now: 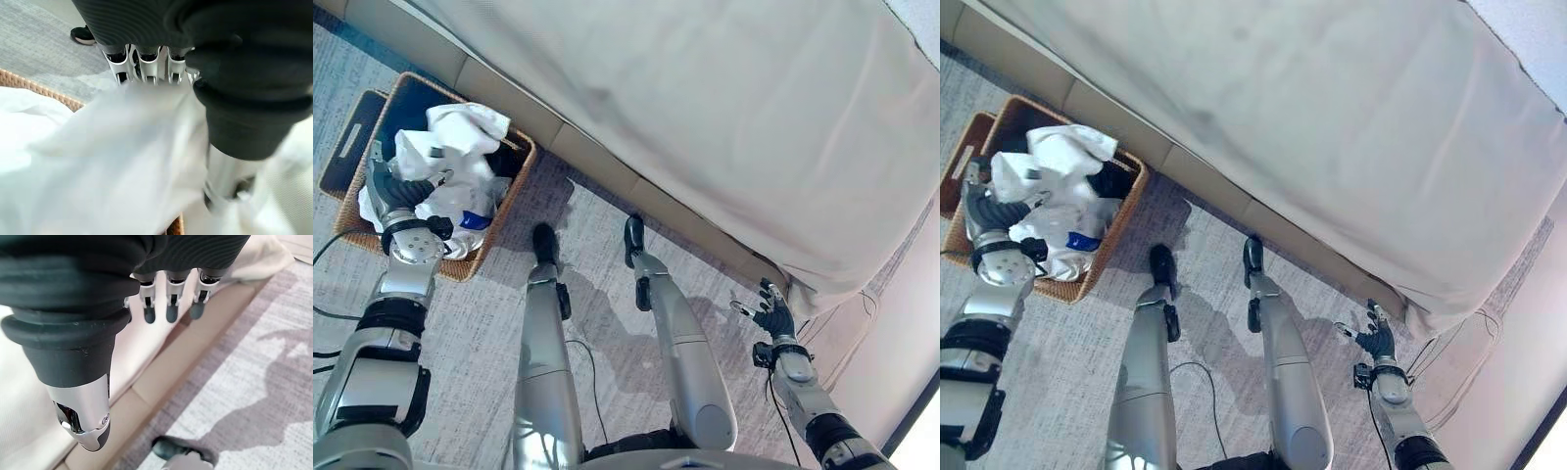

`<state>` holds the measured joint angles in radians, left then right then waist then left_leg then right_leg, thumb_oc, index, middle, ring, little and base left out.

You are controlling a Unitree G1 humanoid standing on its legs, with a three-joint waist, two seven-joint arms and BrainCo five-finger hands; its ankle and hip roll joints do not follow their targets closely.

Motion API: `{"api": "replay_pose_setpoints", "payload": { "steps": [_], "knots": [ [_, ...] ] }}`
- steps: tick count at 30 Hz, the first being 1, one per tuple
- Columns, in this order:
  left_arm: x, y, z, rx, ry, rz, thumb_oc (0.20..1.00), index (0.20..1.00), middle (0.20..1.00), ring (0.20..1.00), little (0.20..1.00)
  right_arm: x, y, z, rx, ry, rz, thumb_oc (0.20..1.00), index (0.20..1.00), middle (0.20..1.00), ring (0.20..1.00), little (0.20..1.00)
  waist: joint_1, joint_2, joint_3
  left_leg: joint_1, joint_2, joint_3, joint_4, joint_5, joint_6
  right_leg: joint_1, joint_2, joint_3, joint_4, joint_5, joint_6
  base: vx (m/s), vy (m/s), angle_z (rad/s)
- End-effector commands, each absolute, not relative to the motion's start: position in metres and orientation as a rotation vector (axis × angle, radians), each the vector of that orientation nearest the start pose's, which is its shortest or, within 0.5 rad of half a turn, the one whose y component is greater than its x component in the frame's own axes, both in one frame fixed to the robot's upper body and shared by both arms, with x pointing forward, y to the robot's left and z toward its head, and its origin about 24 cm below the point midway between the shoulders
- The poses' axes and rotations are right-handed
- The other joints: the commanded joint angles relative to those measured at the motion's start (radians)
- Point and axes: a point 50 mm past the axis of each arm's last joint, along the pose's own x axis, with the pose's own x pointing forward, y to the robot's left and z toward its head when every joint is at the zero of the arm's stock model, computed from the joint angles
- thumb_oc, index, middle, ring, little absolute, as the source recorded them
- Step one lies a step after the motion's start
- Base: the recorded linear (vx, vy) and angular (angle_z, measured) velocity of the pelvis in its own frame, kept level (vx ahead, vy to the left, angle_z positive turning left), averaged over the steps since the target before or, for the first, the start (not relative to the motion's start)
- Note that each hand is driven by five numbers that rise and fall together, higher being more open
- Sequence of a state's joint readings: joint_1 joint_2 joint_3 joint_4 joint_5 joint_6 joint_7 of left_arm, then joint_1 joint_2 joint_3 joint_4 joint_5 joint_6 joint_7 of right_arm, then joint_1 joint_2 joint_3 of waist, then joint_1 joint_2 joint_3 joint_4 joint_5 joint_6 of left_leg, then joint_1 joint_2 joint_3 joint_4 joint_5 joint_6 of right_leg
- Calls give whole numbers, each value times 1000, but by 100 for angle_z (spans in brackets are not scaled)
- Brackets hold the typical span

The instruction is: Pick up clothes into the bucket

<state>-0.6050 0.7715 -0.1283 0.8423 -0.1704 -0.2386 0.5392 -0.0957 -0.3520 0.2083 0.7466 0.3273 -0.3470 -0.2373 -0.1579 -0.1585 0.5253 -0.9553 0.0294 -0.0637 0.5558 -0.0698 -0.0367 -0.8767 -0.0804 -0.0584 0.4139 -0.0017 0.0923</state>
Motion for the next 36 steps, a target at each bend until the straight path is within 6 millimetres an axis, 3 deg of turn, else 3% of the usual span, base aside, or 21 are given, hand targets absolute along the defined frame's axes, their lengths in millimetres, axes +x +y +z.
{"api": "replay_pose_setpoints", "payload": {
  "steps": [1, 5, 10, 12, 13, 14, 19, 22, 28, 29, 36],
  "knots": [
    [315, 371, 153, 596, -169, 797, 1000, 1000, 1000, 1000, 1000, 229, -242, -50, -132, 289, -270, 1000, 1000, 1000, 1000, 1000, 29, -67, -5, 22, -44, -14, 70, -65, 28, 33, -39, 31, -53, 32, 52, -12, -9, 5],
    [310, 375, 137, 598, -96, 802, 1000, 1000, 1000, 1000, 1000, 230, -242, -48, -143, 283, -253, 1000, 1000, 1000, 1000, 1000, 31, -59, -5, 29, -47, -17, 69, -63, 27, 39, -40, 31, -48, 27, 48, -16, -1, 3],
    [293, 371, 82, 476, 63, 758, 1000, 1000, 1000, 1000, 1000, 234, -247, -45, -166, 288, -243, 1000, 1000, 1000, 1000, 1000, 53, -23, -5, 100, -52, -18, 19, -40, 21, 90, -52, 23, -41, 14, 39, -31, -24, 4],
    [289, 358, 58, 410, 111, 711, 1000, 1000, 1000, 1000, 1000, 237, -247, -44, -176, 289, -240, 1000, 1000, 1000, 1000, 1000, 64, -4, -5, 144, -57, -18, -10, -30, 18, 124, -57, 22, -42, 9, 36, -34, -31, 12],
    [285, 344, 36, 330, 158, 662, 1000, 1000, 1000, 1000, 1000, 237, -249, -45, -183, 302, -245, 1000, 1000, 1000, 1000, 1000, 76, 16, -5, 199, -62, -20, -41, -21, 15, 169, -62, 18, -43, 0, 31, -23, -36, 8],
    [285, 344, 36, 330, 158, 662, 1000, 1000, 1000, 1000, 1000, 237, -249, -45, -183, 302, -245, 1000, 1000, 1000, 1000, 1000, 76, 16, -5, 199, -62, -20, -41, -21, 15, 170, -62, 18, -44, 0, 31, 0, -36, 9],
    [270, 281, -22, 145, 270, 438, 1000, 1000, 1000, 1000, 1000, 232, -253, -56, -199, 365, -268, 1000, 1000, 1000, 1000, 1000, 99, 75, -5, 422, -73, -29, -160, 9, 4, 366, -73, 0, -61, -31, 20, 29, -62, 14],
    [262, 255, -43, 121, 331, 326, 1000, 1000, 1000, 1000, 1000, 226, -255, -65, -208, 417, -273, 1000, 1000, 1000, 1000, 1000, 97, 99, -5, 552, -75, -35, -217, 22, 0, 486, -76, -9, -83, -36, 19, 76, -62, 14],
    [234, 239, -72, 118, 450, 233, 1000, 1000, 1000, 1000, 1000, 202, -258, -88, -259, 558, -241, 1000, 1000, 1000, 1000, 1000, 96, 137, -115, 699, -71, -48, -311, 38, -9, 629, -65, -31, -137, -50, 15, 120, -75, 9],
    [224, 236, -80, 137, 488, 210, 1000, 1000, 1000, 1000, 1000, 194, -258, -94, -290, 602, -218, 1000, 1000, 1000, 1000, 1000, 93, 149, -160, 745, -70, -50, -347, 46, -14, 673, -53, -37, -170, -50, 13, 85, -86, 8],
    [186, 229, -108, 191, 628, 154, 1000, 1000, 1000, 1000, 1000, 163, -254, -118, -302, 761, -179, 1000, 1000, 1000, 1000, 1000, 97, 163, -287, 876, -46, -28, -429, 53, -20, 809, -18, -30, -280, -43, 9, 81, -66, -3]
  ]
}}
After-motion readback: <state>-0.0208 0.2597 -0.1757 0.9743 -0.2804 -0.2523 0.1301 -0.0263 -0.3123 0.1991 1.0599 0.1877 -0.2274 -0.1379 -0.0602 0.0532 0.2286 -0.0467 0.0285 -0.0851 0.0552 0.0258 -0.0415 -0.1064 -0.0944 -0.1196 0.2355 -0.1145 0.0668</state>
